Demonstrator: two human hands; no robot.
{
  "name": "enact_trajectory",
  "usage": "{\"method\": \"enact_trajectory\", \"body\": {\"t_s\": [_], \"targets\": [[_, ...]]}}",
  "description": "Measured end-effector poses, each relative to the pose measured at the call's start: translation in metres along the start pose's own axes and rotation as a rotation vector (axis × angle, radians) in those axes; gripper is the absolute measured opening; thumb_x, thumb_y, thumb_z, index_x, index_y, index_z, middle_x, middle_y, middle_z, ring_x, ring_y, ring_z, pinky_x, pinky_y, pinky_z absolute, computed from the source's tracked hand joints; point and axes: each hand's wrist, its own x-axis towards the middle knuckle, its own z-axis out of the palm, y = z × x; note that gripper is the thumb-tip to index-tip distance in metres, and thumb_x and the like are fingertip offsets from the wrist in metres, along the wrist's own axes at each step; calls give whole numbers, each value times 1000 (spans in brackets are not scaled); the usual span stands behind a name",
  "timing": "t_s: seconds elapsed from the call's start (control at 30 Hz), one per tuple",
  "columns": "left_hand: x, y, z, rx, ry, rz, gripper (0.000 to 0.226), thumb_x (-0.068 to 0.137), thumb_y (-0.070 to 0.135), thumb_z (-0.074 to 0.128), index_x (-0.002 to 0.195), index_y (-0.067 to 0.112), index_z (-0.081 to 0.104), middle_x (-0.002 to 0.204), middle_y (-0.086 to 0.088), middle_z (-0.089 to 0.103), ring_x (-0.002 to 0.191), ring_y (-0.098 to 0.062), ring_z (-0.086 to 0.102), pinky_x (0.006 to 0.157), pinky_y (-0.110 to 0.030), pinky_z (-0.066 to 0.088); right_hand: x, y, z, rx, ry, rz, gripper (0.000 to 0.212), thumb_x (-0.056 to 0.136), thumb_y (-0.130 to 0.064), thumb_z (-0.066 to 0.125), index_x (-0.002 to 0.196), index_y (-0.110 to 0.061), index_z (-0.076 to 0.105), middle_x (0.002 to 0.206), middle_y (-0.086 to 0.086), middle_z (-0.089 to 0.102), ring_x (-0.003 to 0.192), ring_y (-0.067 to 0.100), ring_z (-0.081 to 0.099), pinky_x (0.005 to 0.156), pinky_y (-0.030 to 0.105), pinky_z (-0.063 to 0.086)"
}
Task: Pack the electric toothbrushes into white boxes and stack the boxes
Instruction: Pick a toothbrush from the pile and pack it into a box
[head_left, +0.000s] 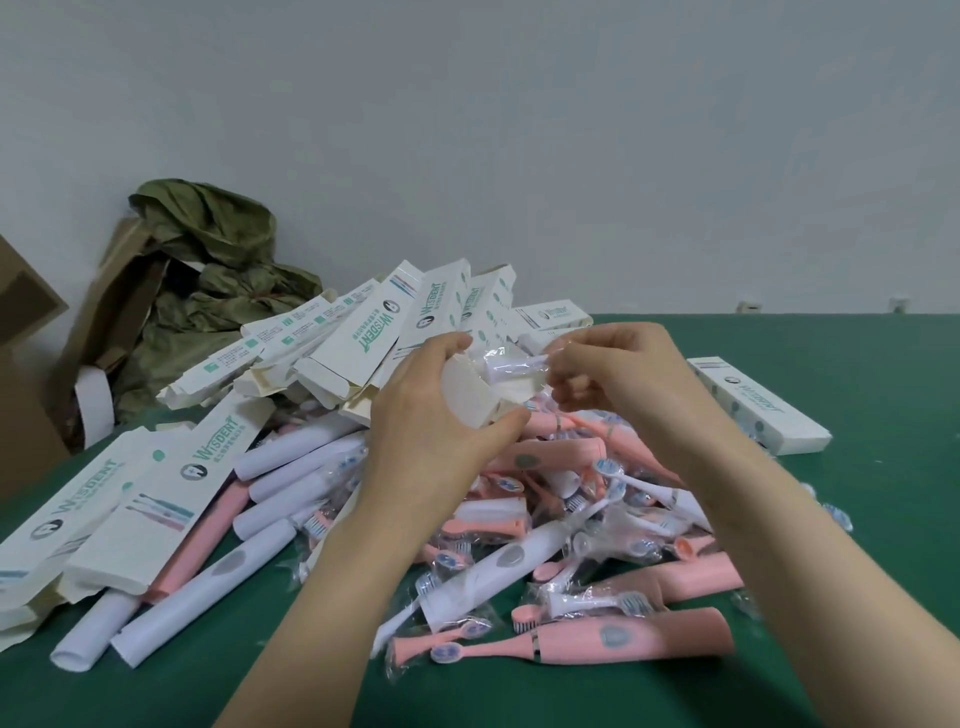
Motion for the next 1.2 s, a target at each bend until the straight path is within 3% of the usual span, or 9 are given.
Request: {"method": "enact_trajectory", "body": {"t_s": [0.23,0.33,0.47,0.63,0.73,0.83,1.0,1.13,1.2], "targets": [[-1,1,9,-6,-57,67,71,56,29,85,121,17,59,103,13,53,88,10,36,78,6,26,3,-29,5,-631,-105,-337,17,80,-5,60,75,-18,70,60,2,68,59,7,65,67,26,55],[-2,0,9,-15,-39,72,71,56,35,81,121,19,59,103,15,53,90,11,37,80,7,24,6,-26,7,-503,-207,-232,16,84,-3,59,80,-10,72,63,4,68,63,16,68,78,40,58],[-2,2,7,-25,-31,46,71,56,36,77,123,20,58,109,13,57,94,9,40,81,7,24,7,-10,16,-569,-188,-275,15,88,-11,59,93,-17,72,64,0,61,60,11,53,69,31,50],[3,2,6,-36,-27,-5,70,60,35,83,124,24,57,116,11,61,104,1,47,91,-18,39,10,4,19,-390,-77,-258,31,89,-22,64,119,-21,60,73,-8,59,68,8,57,74,26,47],[3,2,5,-36,-28,7,70,60,35,82,125,23,57,117,10,60,104,2,45,88,-13,33,11,4,19,-174,31,-251,13,88,-12,64,100,-17,63,73,-1,67,68,13,65,78,37,55],[3,3,5,-26,-30,-3,72,58,40,76,125,22,57,118,8,62,108,-6,51,88,-13,34,7,9,32,-278,5,-335,11,87,-12,63,82,-19,70,74,-6,67,70,8,61,73,28,50],[0,2,7,8,-61,30,71,59,36,77,126,19,58,118,4,62,107,-9,52,79,9,21,6,13,27,-499,-164,-382,17,89,-12,60,92,-21,75,83,-8,58,81,9,53,74,24,43],[0,4,4,-18,-47,77,77,58,52,75,126,21,56,118,10,58,107,2,42,85,9,18,11,17,16,-298,161,-284,13,81,-27,72,93,-23,67,86,-10,62,72,-2,53,64,14,40],[0,3,3,-24,-77,77,87,54,61,71,130,22,53,121,9,56,108,3,39,85,8,19,12,20,14,-198,93,-134,23,81,-32,73,96,-18,65,81,-5,65,66,4,56,59,18,44]]}}
